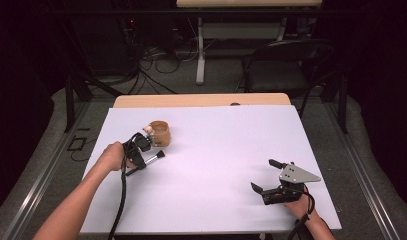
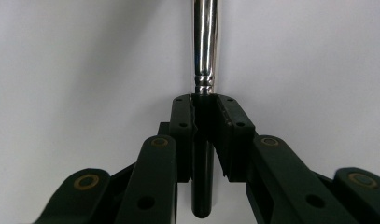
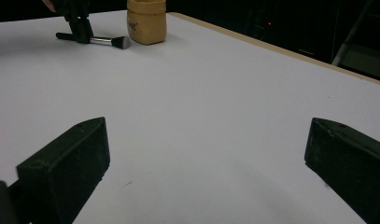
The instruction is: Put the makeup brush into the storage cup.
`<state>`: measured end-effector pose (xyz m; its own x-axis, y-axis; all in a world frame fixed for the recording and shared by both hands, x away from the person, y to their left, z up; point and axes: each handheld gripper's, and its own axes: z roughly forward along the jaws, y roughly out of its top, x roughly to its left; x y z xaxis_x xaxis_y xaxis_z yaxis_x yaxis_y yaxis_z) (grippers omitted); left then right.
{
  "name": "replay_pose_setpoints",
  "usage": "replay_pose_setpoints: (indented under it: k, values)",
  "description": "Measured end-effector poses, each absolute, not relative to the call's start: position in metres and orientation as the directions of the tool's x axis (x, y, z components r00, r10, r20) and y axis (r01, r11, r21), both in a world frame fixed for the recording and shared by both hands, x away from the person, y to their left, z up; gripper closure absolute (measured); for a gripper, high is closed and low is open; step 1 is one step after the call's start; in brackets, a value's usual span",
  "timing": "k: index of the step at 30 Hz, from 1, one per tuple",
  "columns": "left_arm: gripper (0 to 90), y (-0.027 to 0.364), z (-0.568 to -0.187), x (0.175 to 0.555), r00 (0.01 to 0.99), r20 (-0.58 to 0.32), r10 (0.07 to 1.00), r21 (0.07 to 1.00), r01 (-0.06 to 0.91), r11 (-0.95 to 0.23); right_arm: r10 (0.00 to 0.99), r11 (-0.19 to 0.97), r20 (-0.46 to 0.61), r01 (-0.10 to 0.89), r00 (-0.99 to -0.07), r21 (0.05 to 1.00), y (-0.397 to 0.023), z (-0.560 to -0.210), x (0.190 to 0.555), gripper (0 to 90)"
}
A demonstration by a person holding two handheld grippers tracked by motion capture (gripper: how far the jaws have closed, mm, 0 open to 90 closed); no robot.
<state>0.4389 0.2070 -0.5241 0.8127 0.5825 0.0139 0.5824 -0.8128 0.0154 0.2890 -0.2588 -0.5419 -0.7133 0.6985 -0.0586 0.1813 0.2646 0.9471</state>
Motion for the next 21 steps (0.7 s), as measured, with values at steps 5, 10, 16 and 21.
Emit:
replay_pose_setpoints:
  k: [5,10,16,21]
  values:
    - [79.1,0.207,-0.524,0.436,0.814,0.028,0.580,0.026,0.580,-0.814,0.699,0.265,-0.059,0.181,-0.712,0.947,-0.259,-0.542,0.289,0.0]
    - [79.3,0.208,-0.520,0.433,0.817,0.039,0.576,0.064,0.573,-0.817,0.698,0.270,-0.060,0.184,-0.713,0.945,-0.259,-0.542,0.289,0.0]
    - [79.3,0.207,-0.513,0.428,0.818,0.037,0.574,0.105,0.568,-0.816,0.699,0.267,-0.060,0.182,-0.712,0.946,-0.259,-0.542,0.289,0.0]
    - [79.3,0.207,-0.507,0.423,0.823,0.040,0.566,0.137,0.557,-0.819,0.698,0.270,-0.060,0.185,-0.714,0.945,-0.259,-0.542,0.289,0.0]
